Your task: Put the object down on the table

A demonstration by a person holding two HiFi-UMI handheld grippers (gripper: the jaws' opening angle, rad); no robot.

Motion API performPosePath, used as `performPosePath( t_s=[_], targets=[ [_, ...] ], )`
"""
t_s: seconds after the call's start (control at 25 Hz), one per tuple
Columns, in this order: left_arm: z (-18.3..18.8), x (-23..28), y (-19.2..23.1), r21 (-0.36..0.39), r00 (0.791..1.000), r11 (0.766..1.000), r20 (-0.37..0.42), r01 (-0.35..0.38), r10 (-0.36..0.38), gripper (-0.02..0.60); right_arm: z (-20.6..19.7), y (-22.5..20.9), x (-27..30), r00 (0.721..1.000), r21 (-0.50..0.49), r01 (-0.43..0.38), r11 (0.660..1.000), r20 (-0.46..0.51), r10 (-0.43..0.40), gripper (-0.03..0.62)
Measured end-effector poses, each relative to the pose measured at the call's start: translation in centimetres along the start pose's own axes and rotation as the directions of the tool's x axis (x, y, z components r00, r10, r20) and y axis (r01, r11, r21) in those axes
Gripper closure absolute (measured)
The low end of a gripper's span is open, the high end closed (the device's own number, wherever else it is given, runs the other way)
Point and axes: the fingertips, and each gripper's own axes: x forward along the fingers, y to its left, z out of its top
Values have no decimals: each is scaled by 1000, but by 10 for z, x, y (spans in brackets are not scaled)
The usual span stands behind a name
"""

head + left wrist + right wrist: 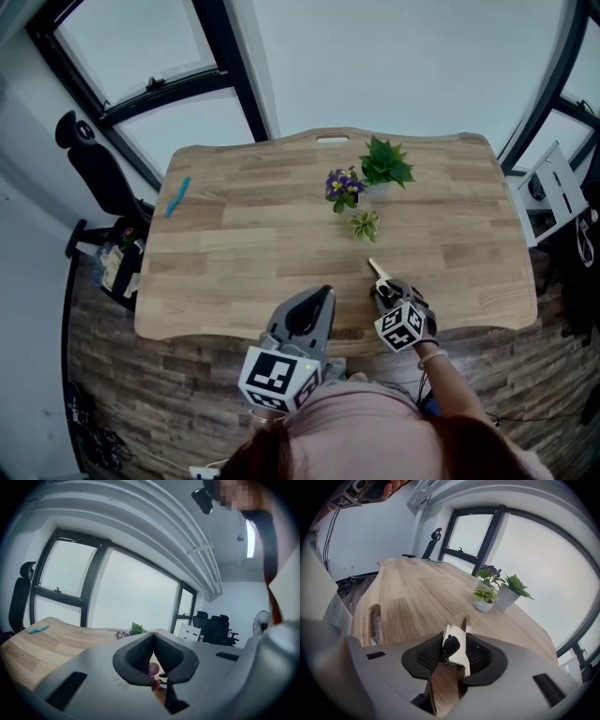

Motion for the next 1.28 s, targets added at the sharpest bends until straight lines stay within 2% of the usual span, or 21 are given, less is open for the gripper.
performPosePath(
  t_s=[0.6,0.84,0.96,1.16,1.28],
  targets=[
    [-1,-10,-14,10,1000,1000,15,-27,27,580,9,8,-12,997,50,-68,996,44,66,459],
    [-3,-15,-25,11,999,1000,20,-29,29,580,19,5,-32,992,156,-68,985,119,50,461],
    [-1,-17,-32,17,999,999,31,-28,28,580,24,0,-45,985,218,-77,973,165,41,481],
    [-1,-23,-42,20,999,999,42,-35,34,580,45,-10,-76,955,333,-101,938,297,-2,517],
    [-1,-25,-45,18,998,999,43,-36,35,580,52,-13,-90,940,373,-111,921,341,-25,534]
  ],
)
